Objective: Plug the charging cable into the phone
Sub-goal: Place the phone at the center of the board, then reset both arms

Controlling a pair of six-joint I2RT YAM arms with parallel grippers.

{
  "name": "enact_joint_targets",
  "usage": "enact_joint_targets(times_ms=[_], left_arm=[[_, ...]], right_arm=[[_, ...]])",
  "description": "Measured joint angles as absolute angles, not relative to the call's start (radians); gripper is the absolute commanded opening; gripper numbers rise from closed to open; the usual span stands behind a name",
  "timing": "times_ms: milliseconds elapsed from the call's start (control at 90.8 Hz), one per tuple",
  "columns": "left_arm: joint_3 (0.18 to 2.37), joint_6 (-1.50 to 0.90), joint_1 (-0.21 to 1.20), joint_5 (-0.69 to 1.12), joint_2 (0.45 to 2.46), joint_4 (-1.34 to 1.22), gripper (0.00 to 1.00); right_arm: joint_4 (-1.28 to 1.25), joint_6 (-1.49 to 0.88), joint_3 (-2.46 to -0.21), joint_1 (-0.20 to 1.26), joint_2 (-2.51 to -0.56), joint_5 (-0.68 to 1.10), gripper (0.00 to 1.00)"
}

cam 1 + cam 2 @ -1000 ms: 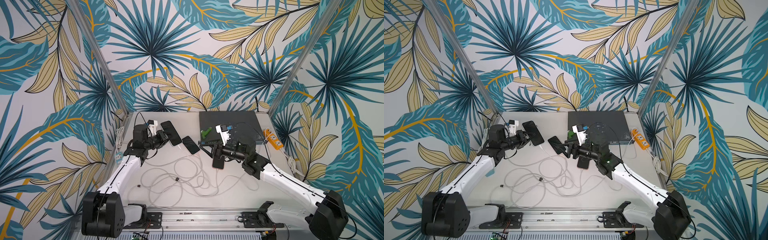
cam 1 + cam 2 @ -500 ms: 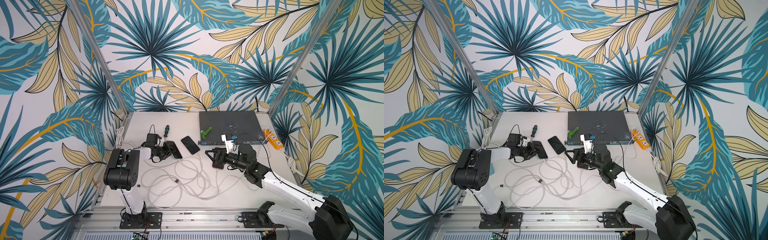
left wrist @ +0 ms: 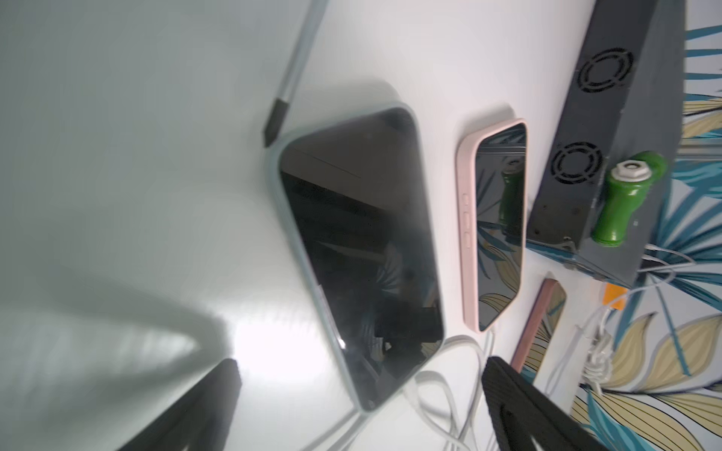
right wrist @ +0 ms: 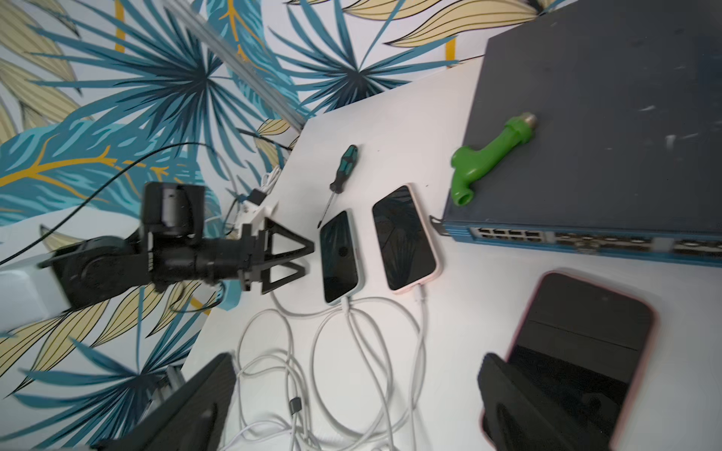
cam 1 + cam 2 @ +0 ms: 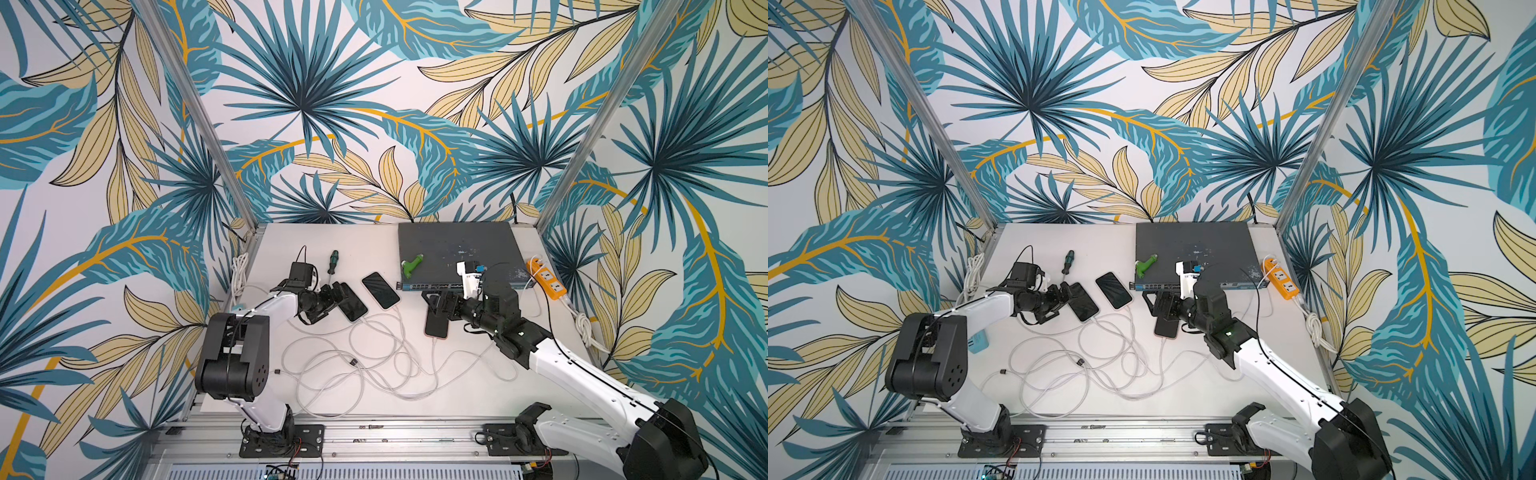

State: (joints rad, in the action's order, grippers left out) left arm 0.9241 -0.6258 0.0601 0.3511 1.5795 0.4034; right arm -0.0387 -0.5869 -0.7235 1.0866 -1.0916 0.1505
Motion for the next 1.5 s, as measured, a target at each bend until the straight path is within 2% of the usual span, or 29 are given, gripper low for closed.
enact_joint_targets(times_ms=[187,275,375,474,617,738,837,1014,1146,1245,1355,1498], left_arm=[[0.942,-0.560,0.060,-0.009,1.292,0.546,1.00],[0.873,-0.535,0.060,-0.175,1.147,0.470,1.00],[0.690,-0.458,0.060,-0.340,1.007,0.296,1.00],[0.547,-0.365,0.060,-0.426,0.993,0.168,1.00],[0.465,-0.272,0.067,-0.480,1.141,-0.035,1.00],[0.442,-0.183,0.084,-0.507,1.264,-0.201,1.00],[0.442,-0.110,0.092,-0.490,1.322,-0.339,1.00],[0.413,-0.010,0.090,-0.346,1.481,-0.681,1.00],[0.368,0.051,0.092,-0.234,1.518,-0.757,1.00],[0.381,0.063,0.081,-0.175,1.518,-0.768,1.00],[0.397,0.062,0.057,-0.129,1.518,-0.775,1.00],[0.398,0.063,0.051,-0.101,1.518,-0.777,1.00]], right_arm=[[0.083,-0.481,-0.769,0.962,-1.057,-0.168,1.00],[0.049,-0.395,-0.736,0.894,-1.040,-0.355,1.00],[-0.047,-0.275,-0.628,0.770,-1.039,-0.531,0.99],[-0.100,-0.200,-0.529,0.634,-1.068,-0.634,0.99],[-0.175,-0.144,-0.509,0.440,-1.111,-0.683,0.99],[-0.399,-0.072,-0.469,0.368,-1.224,-0.704,0.99],[-0.488,-0.041,-0.432,0.312,-1.326,-0.706,0.99],[-0.784,0.032,-0.354,0.269,-1.417,-0.616,1.00],[-0.892,0.045,-0.334,0.229,-1.472,-0.524,0.99],[-0.983,0.019,-0.331,0.140,-1.497,-0.402,1.00],[-0.963,-0.021,-0.341,0.053,-1.515,-0.311,1.00],[-0.960,-0.045,-0.347,0.044,-1.515,-0.244,1.00]])
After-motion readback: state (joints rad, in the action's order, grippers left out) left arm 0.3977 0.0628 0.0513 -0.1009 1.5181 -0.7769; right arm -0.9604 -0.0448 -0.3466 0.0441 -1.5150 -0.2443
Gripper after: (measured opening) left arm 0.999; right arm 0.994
